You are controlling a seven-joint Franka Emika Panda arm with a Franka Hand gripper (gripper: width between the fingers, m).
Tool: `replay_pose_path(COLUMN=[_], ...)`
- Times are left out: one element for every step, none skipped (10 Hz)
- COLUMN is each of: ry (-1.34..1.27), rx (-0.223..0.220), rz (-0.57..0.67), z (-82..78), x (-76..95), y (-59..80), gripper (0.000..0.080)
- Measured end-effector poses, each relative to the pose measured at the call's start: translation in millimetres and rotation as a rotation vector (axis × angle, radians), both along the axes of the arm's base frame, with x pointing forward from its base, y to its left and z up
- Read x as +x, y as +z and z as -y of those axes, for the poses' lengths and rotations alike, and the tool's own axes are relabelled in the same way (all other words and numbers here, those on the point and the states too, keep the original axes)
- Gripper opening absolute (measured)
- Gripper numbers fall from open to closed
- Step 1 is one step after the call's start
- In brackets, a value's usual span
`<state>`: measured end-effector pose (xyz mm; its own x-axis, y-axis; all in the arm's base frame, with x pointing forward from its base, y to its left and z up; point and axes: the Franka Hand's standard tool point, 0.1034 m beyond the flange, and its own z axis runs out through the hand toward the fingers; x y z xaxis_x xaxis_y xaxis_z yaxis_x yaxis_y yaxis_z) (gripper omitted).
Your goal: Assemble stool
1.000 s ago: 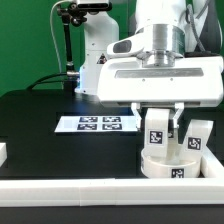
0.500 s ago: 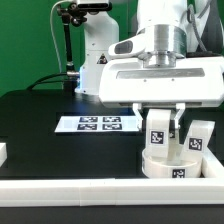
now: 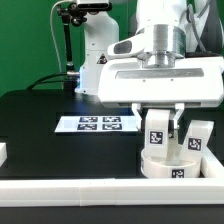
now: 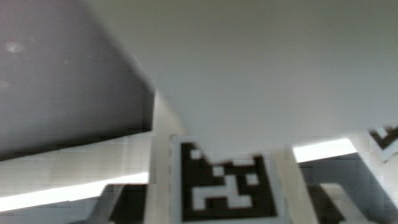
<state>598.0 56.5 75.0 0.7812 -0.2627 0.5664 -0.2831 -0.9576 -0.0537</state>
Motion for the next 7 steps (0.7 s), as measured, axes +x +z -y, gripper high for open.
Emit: replay_pose_path(ry=[0.0, 0.0, 0.0, 0.0, 0.001, 0.0, -0.006], rx=[0.0, 0.0, 0.0, 0.0, -0.001, 0.004, 0.017], rz=[-0.002, -0.002, -0.002, -0.003, -0.005, -0.012, -0.02], z=[0.0, 0.0, 0.0, 0.2, 0.7, 1.1, 3.3], x=[-0.3, -0.3, -0.3, -0.4, -0.4, 0.9, 4.0], y=[-0.5, -0.5, -0.6, -0.7, -0.6, 2.0, 10.0], gripper=[0.0394, 0.0554, 0.063, 0.0643, 0.0643, 0.0643, 0.0649])
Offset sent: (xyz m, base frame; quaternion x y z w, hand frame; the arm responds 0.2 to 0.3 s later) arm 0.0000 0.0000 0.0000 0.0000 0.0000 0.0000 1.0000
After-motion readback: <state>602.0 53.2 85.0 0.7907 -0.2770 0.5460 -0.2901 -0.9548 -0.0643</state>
